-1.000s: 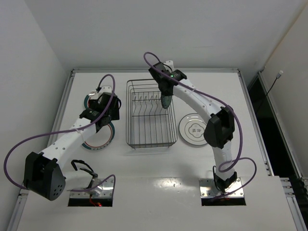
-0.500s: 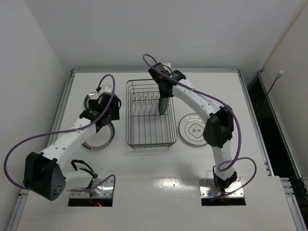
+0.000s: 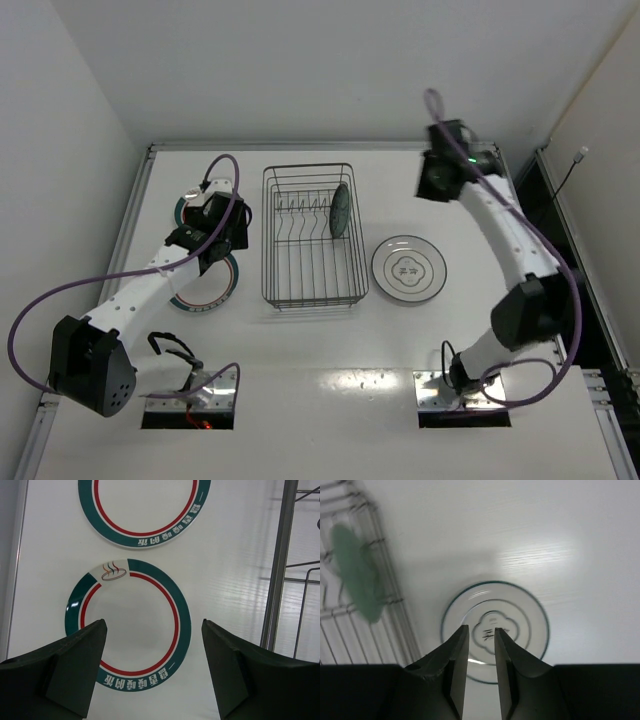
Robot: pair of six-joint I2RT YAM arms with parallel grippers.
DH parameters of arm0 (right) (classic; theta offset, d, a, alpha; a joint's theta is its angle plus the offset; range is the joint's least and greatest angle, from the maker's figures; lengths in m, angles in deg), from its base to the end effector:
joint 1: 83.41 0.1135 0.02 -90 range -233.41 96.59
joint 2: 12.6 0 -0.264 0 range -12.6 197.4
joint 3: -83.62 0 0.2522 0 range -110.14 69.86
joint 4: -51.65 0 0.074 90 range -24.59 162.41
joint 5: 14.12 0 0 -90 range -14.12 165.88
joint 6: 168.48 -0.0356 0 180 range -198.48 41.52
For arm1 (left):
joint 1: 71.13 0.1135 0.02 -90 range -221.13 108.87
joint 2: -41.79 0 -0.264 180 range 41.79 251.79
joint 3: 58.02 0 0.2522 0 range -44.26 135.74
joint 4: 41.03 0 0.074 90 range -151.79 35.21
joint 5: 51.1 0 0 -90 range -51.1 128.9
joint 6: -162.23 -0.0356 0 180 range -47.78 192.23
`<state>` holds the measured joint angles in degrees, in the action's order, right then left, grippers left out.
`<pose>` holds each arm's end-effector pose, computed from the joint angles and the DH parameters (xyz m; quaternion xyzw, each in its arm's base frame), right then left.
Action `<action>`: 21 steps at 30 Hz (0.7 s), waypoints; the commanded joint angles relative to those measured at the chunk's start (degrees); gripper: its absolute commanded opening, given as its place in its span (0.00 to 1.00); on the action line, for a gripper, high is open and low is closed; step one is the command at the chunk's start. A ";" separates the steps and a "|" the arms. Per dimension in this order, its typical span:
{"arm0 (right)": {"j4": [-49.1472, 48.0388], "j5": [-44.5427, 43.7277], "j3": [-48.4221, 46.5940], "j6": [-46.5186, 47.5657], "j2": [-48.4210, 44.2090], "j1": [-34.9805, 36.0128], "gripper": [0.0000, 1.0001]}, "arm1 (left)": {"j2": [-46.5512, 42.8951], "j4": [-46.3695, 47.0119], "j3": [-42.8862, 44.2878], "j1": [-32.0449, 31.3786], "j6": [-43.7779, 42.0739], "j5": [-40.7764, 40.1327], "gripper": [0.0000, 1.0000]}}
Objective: Load the plates into the dish rack
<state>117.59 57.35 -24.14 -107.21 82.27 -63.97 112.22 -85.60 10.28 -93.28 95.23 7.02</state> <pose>0.3367 0.1068 0.3467 0.1267 0.9289 -0.0118 0.3478 0.2433 -0.0788 0.2770 -0.1079 0.8929 0.0995 0.4256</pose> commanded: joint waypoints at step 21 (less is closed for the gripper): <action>-20.28 40.58 50.92 -9.06 -1.54 -38.43 0.26 | -0.65 0.05 2.06 -0.35 0.90 -0.90 0.74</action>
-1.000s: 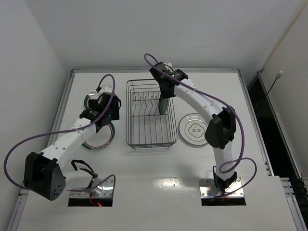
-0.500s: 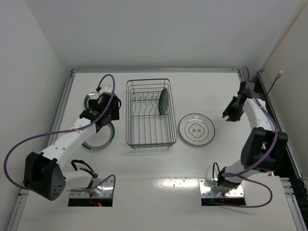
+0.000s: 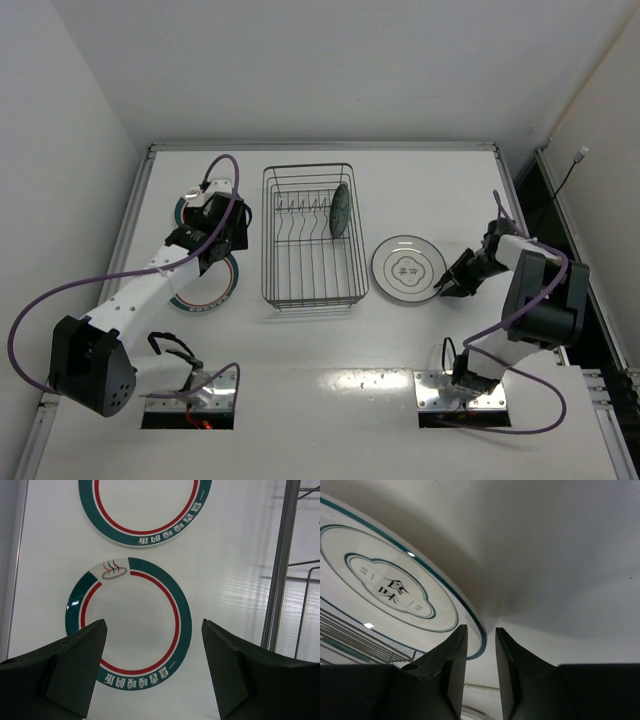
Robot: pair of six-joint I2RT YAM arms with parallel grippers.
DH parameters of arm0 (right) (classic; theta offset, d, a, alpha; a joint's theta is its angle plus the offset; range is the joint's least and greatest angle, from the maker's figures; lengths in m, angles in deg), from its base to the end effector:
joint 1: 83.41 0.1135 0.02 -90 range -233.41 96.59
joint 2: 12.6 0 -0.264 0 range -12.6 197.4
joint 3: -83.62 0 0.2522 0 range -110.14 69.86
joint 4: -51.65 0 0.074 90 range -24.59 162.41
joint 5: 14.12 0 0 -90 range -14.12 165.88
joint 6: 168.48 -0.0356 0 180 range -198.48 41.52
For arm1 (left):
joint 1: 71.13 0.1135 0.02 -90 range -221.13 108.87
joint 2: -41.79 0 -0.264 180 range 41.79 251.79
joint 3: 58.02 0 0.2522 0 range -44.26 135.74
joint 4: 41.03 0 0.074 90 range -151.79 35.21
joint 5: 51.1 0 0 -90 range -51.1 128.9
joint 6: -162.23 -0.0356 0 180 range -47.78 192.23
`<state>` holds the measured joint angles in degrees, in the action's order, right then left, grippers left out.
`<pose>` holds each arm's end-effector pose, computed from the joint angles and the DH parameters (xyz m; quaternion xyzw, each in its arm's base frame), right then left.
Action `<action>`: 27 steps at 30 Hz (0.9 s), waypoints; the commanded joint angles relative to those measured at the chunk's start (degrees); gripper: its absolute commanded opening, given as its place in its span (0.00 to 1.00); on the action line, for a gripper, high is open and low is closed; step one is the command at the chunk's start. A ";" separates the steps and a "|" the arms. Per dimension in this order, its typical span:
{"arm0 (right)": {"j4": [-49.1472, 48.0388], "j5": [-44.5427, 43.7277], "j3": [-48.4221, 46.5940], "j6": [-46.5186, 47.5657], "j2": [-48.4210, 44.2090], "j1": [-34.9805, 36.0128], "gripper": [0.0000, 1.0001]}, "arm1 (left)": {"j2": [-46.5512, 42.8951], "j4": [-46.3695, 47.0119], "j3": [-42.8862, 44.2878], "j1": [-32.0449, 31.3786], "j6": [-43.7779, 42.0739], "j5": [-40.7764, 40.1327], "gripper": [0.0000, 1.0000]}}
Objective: Load the plates into the dish rack
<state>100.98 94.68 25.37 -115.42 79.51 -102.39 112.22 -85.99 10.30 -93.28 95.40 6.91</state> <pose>0.2420 -0.0711 0.1299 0.4532 0.8744 0.1702 0.0324 0.2429 -0.0785 0.2767 -0.1088 0.8937 0.1011 0.4234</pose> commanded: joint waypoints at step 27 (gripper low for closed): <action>0.81 -26.31 -38.38 -3.22 -8.01 28.80 0.00 | -0.12 0.44 2.04 -0.35 0.73 -1.49 0.74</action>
<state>99.14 79.73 -6.66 -117.48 73.90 -81.78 112.22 -86.02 10.30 -93.28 95.40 6.80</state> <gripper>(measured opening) 0.061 0.740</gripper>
